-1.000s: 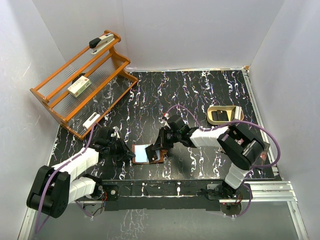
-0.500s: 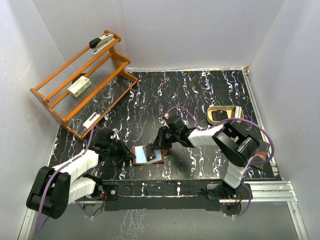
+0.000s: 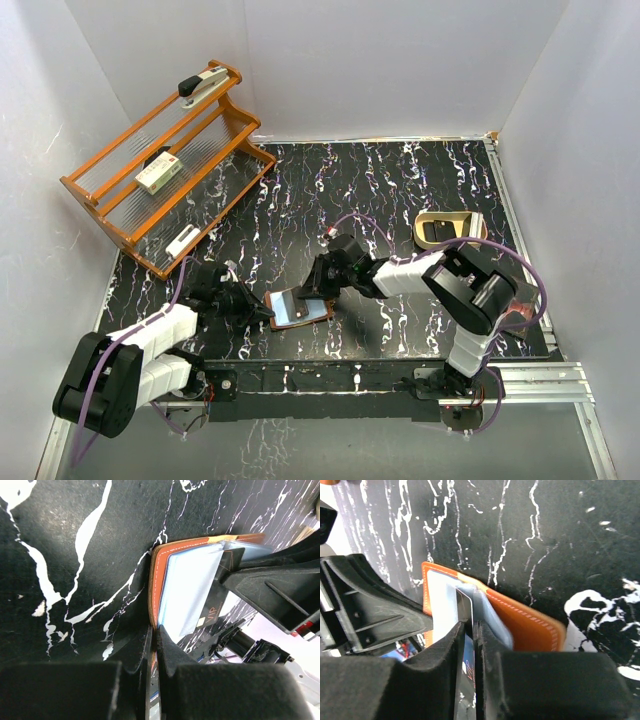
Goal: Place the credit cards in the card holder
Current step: Insert the credit card into the card holder.
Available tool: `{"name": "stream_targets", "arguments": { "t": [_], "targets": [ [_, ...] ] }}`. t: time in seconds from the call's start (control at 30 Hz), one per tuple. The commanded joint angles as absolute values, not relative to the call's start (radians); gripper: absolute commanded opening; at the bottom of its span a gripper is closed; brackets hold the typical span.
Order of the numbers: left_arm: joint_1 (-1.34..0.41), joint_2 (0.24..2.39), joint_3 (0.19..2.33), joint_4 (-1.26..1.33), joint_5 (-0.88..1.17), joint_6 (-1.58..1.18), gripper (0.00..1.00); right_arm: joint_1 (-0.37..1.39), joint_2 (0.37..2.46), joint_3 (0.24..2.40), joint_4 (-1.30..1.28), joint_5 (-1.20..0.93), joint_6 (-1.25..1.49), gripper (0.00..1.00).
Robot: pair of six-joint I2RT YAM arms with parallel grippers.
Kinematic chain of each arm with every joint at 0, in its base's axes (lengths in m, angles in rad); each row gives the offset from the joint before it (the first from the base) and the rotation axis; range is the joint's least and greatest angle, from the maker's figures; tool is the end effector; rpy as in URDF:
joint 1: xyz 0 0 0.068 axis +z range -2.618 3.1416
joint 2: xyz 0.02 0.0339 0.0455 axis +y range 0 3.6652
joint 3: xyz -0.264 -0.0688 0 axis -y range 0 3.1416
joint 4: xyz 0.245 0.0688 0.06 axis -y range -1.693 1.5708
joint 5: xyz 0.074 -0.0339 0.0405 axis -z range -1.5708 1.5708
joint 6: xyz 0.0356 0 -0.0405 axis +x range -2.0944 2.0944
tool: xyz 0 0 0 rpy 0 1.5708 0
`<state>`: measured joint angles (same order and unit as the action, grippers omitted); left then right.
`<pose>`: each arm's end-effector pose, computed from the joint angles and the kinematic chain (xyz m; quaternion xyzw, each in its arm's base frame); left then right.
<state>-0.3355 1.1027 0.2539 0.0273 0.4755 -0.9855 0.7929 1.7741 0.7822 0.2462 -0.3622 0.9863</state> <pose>0.1644 -0.0746 0.1275 -0.2071 0.8846 -0.3913 0.1464 0.2271 0.2485 0.1270 0.0151 0.9039 0.4103 0.1202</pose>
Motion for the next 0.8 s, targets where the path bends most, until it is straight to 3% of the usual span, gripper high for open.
{"name": "stream_targets", "arguments": {
  "t": [0.0, 0.07, 0.2, 0.77],
  "targets": [
    [-0.339, 1.098, 0.241, 0.022, 0.513, -1.004, 0.0, 0.808, 1.747, 0.817, 0.155, -0.241, 0.94, 0.21],
    [-0.339, 1.096, 0.239, 0.02, 0.511, -1.005, 0.0, 0.808, 1.688, 0.847, 0.058, -0.204, 0.894, 0.29],
    [-0.339, 1.092, 0.232, 0.023, 0.502, -1.005, 0.0, 0.808, 1.643, 0.901, -0.086, -0.171, 0.832, 0.35],
    [-0.339, 1.102, 0.245, 0.017, 0.502, -1.0, 0.0, 0.878, 1.722, 0.934, -0.074, -0.207, 0.859, 0.36]
  ]
}}
